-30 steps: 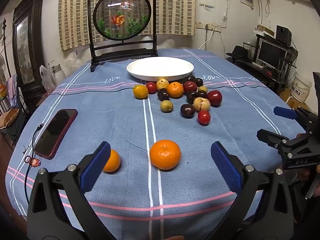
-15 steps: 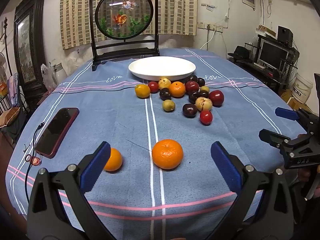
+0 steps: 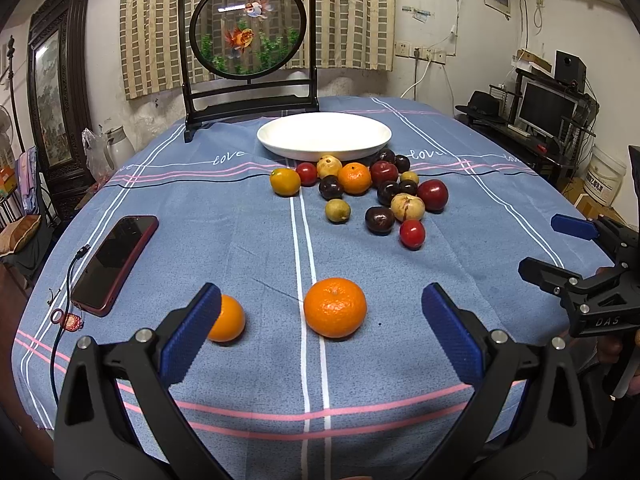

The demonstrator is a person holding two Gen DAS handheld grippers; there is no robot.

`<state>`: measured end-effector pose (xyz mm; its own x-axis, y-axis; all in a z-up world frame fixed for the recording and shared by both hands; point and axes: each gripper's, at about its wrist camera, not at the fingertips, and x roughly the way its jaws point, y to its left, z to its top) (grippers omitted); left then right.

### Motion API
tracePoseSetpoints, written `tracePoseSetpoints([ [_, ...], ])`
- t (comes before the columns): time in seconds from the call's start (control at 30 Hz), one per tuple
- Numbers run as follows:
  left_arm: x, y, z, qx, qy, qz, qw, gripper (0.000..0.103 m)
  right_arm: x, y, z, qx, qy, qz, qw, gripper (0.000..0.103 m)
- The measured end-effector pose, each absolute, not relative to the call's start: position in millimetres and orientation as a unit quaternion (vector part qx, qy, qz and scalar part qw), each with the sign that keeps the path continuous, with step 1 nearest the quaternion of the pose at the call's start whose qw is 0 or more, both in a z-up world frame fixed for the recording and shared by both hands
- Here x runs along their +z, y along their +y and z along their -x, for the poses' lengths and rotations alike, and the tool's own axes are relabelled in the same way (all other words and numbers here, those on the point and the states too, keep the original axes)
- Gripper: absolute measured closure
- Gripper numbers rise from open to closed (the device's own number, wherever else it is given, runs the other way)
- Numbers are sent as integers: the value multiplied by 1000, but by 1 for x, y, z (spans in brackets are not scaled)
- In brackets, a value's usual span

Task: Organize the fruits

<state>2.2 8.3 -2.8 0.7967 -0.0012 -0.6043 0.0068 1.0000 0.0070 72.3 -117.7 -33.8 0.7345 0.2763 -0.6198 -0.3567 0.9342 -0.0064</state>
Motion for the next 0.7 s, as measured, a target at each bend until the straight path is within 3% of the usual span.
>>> tracePoseSetpoints([
  [0.7, -8, 5, 0, -2, 323, -5, 946, 2, -39, -119, -74, 168, 325, 60, 929, 1],
])
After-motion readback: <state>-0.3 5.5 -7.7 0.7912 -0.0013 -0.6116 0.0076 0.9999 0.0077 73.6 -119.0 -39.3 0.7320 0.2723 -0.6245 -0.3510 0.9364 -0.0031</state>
